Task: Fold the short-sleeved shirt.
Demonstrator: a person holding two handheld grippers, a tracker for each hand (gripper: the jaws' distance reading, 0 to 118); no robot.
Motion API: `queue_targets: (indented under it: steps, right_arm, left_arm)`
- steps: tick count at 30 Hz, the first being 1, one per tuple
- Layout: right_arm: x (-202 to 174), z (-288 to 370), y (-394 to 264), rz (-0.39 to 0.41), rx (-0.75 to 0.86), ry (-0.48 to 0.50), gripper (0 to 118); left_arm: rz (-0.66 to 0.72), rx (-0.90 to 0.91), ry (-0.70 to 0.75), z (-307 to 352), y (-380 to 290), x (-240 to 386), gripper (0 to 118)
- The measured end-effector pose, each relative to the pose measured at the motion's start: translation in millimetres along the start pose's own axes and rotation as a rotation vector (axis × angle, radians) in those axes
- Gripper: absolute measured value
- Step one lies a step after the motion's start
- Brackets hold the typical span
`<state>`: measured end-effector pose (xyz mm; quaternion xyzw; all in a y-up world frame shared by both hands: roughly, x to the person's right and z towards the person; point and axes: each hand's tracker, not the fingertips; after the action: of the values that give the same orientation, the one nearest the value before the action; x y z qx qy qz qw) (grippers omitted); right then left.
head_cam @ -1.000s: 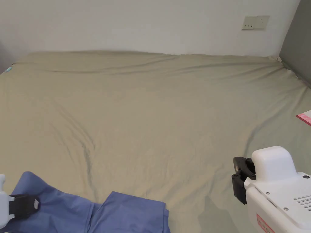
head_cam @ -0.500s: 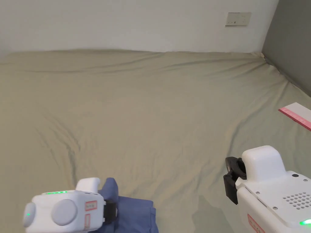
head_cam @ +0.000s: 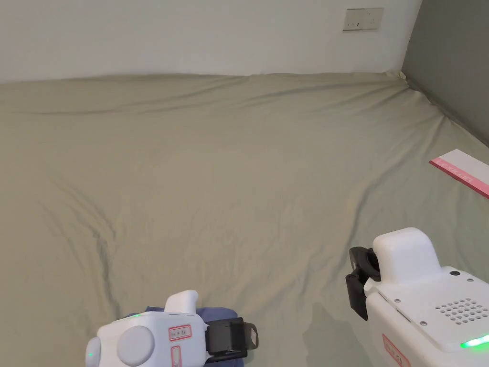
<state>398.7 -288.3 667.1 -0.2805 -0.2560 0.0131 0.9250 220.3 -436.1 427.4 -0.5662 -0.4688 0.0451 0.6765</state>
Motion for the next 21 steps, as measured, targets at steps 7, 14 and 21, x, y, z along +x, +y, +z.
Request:
queue_targets:
  steps: [7, 14, 21]
  right_arm:
    - [-4, 5, 0, 0.009, 0.005, 0.004, 3]
    - [-7, 10, -3, 0.034, 0.004, -0.024, 3]
    - [-3, 16, -4, 0.027, 0.006, -0.025, 3]
  left_arm:
    - [-0.128, 0.235, 0.219, 48, 1, -11, 0]
    - [-0.321, 0.185, 0.381, -3, -29, -2, 0]
    - [-0.535, 0.190, 0.575, -55, -68, 31, 0]
